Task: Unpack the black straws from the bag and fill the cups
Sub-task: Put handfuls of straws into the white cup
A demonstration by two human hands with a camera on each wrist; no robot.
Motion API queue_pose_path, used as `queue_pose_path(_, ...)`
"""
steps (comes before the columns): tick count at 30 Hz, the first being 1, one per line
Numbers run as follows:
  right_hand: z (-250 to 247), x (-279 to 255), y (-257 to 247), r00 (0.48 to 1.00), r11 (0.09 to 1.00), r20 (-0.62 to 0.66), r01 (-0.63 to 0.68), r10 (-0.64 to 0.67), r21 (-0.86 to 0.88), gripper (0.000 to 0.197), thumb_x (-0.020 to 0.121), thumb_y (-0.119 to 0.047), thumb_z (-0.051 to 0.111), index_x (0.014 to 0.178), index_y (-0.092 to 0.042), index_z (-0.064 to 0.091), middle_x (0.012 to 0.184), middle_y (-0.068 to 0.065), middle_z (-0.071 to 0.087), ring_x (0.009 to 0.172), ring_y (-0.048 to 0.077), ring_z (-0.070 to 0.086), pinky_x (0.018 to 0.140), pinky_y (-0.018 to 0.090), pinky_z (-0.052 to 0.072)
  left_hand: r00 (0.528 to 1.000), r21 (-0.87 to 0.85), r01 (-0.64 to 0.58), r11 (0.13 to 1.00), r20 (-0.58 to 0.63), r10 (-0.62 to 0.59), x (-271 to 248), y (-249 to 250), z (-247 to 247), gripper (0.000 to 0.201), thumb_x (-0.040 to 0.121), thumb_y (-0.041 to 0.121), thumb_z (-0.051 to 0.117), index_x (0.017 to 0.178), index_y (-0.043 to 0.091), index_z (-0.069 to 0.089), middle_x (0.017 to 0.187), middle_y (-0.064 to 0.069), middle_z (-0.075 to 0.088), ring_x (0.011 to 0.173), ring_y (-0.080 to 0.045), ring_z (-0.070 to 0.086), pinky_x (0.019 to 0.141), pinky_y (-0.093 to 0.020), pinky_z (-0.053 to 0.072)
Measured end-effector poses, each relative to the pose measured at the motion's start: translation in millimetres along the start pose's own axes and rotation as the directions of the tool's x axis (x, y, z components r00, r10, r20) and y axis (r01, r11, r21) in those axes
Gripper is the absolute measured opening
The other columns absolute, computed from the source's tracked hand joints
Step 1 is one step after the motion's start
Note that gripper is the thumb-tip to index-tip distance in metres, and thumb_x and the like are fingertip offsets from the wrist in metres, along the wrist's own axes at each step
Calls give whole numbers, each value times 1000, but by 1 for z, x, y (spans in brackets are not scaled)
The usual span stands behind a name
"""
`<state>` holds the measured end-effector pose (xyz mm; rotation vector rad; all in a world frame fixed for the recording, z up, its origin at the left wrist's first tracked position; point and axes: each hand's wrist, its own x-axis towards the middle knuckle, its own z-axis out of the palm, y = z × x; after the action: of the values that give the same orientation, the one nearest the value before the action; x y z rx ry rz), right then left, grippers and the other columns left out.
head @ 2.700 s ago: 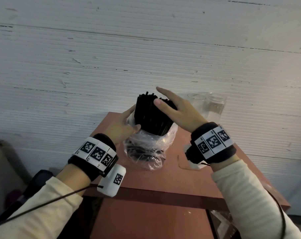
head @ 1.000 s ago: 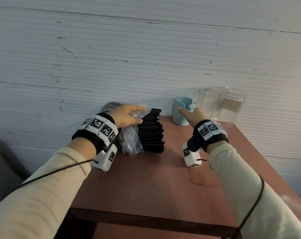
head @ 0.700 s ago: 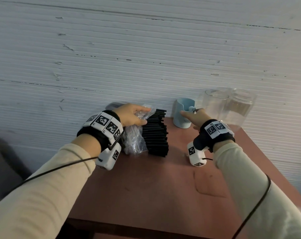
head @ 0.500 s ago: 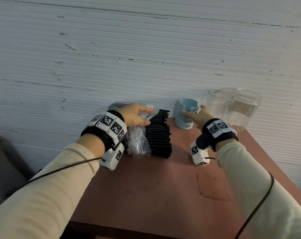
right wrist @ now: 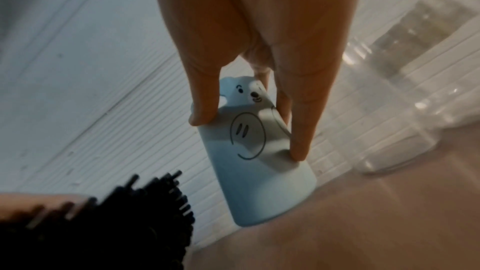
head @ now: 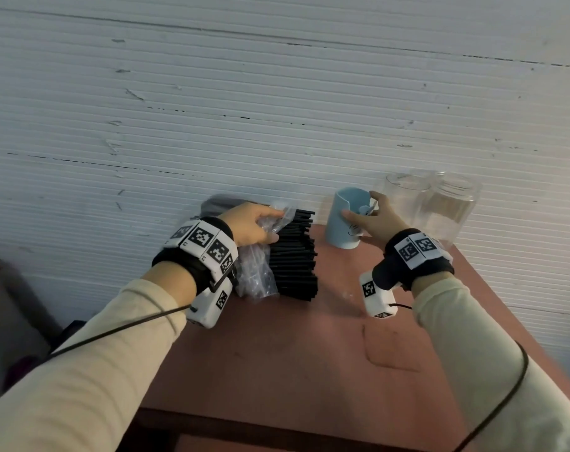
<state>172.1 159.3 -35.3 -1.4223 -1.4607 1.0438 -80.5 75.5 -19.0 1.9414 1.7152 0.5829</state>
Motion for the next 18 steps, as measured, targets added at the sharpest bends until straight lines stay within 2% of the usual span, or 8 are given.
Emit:
queue_pose_path(4,-26,-34,-2,999,999,23,43,-43,-3,88,77,-24,80,145,-19,26,124,14,55,109,28,60,93,50,52,1000,63,-26,998,0,26,-13,7,2,62,90,21,67,146,27,41,153,0,37,137,-19,40,98,-18,27)
queue_pose_path(8,-56,-67,1,1000,1000,3,-23,23,15,80,78,-21,79,141,-20,30,123,14,53,105,28,61,75,39,57,998,56,-48,997,-35,50,-25,14,5,59,90,15,66,144,29,44,153,-1,38,135,-20,42,95,-18,30)
queue_pose_path(11,-74,-81,10,997,997,-32,-71,71,-5,79,78,-19,79,139,-20,29,124,14,51,106,30,60,70,39,55,996,-15,-58,998,-65,57,-33,20,7,57,91,8,64,141,27,47,152,-1,38,138,-19,39,98,-18,28)
queue_pose_path(14,-82,-88,19,989,989,-58,-136,132,-64,83,74,-22,82,136,-23,28,126,14,51,108,32,59,76,45,57,993,-97,-54,994,-109,44,-38,29,12,54,90,7,65,139,25,50,150,-4,42,139,-18,37,98,-17,27)
queue_pose_path(18,-82,-97,22,981,974,-61,-192,186,-119,88,73,-24,83,140,-21,26,127,14,53,105,32,62,85,51,55,984,-170,-48,984,-180,17,-43,36,19,47,88,8,67,130,24,56,148,-6,44,138,-19,39,92,-19,34)
